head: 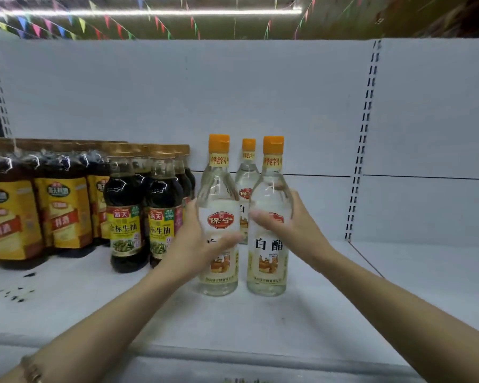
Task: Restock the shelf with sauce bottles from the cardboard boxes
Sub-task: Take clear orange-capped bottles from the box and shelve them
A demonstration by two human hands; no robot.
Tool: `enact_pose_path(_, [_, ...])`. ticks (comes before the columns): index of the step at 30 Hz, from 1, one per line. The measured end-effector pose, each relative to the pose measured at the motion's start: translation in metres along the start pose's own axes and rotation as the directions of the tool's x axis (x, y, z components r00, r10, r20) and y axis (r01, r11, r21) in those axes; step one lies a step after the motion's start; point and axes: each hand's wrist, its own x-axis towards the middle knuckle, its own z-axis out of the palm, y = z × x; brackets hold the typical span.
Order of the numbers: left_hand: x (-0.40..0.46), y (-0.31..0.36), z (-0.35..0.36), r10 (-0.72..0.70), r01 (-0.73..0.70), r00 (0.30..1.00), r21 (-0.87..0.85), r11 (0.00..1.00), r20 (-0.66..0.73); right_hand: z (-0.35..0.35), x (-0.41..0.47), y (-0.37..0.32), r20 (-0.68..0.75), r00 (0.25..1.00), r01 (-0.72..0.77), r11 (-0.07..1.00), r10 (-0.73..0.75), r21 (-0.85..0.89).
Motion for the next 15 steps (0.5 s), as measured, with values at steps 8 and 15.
enact_pose_path(8, [0.000, -0.016, 0.007, -0.010, 0.005, 0.999, 0.132, 0.991, 0.036, 0.002, -0.008, 0.010, 0.178, 0.976, -0.119, 0.992, 0.123, -0.032])
enact_pose_path(15, [0.022, -0.026, 0.027, -0.043, 0.048, 0.997, 0.076, 0.996, -0.069, 0.017, 0.023, 0.027, -0.015, 0.977, -0.215, 0.975, 0.215, -0.058])
